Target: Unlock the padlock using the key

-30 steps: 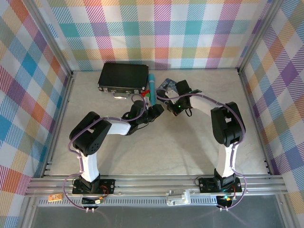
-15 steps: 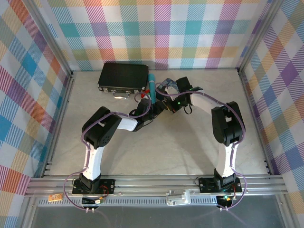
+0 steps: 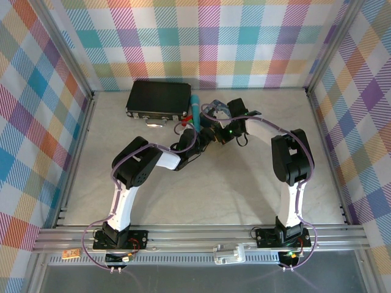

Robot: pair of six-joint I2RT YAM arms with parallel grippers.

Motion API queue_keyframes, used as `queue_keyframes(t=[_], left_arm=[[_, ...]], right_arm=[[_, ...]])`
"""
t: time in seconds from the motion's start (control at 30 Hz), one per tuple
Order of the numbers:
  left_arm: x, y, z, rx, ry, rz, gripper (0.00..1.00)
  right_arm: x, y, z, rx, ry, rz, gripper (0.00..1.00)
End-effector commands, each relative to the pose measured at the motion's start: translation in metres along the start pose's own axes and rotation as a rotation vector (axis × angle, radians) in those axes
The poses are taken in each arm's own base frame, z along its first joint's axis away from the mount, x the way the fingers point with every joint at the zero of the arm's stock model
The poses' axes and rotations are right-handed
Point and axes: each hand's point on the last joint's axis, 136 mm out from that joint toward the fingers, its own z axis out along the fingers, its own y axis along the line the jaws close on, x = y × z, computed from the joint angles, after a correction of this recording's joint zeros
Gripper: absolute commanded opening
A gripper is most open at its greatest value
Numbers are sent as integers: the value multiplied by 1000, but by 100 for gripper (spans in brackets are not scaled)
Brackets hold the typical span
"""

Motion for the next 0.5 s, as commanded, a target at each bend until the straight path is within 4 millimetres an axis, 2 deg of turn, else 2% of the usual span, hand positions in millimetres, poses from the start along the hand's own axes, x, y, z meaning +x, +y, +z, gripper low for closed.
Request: queue_keyframes(t=[0.0, 0.17, 0.47], left_arm=[[3, -13, 1, 67, -26, -93, 54], [2, -12, -2, 64, -42, -132, 53], [4, -3, 1, 59, -37, -147, 34]], right_arm=[[-2, 14, -1, -80, -11, 57, 0], [-1, 21, 0, -124, -7, 118, 0], [2, 23, -1, -147, -6, 150, 0]])
